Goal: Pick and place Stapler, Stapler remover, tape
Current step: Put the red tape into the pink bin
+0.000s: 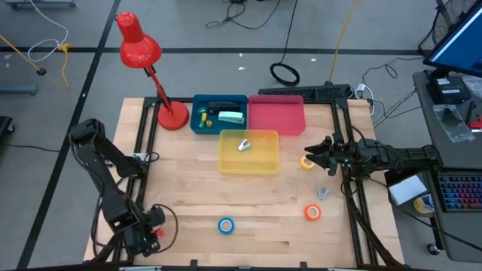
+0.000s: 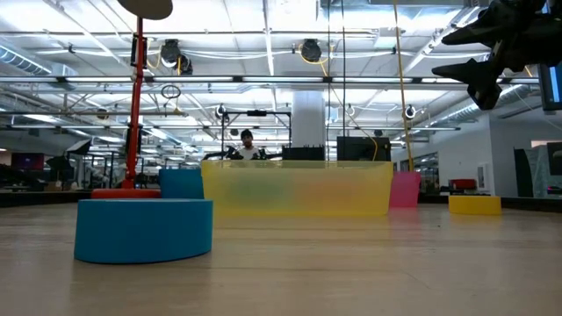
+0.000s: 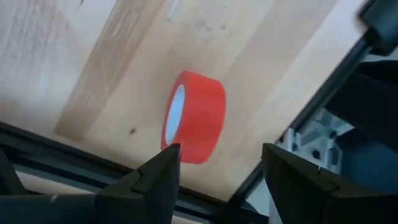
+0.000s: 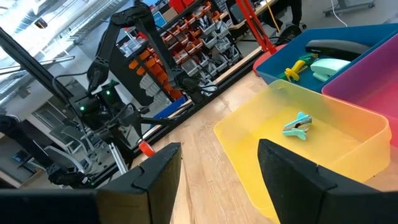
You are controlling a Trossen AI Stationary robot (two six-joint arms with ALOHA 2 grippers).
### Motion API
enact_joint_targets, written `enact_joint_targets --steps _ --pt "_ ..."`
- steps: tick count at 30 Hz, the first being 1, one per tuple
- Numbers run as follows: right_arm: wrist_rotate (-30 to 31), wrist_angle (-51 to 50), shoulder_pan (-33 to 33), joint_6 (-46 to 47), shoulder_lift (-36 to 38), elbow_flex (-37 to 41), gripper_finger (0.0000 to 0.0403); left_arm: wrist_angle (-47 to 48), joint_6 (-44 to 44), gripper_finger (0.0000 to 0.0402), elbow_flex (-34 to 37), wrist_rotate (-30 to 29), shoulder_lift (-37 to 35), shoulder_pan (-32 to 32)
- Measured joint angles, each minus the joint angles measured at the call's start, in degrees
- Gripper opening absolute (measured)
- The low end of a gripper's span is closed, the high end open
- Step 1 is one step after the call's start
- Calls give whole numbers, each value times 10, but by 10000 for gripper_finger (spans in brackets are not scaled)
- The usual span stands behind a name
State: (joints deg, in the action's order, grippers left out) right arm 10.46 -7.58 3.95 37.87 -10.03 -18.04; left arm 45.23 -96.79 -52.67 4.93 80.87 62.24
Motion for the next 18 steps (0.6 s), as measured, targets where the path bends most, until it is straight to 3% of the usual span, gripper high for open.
enact_joint_targets --steps 18 --pt "0 1 0 4 0 0 208 46 17 225 1 12 36 -3"
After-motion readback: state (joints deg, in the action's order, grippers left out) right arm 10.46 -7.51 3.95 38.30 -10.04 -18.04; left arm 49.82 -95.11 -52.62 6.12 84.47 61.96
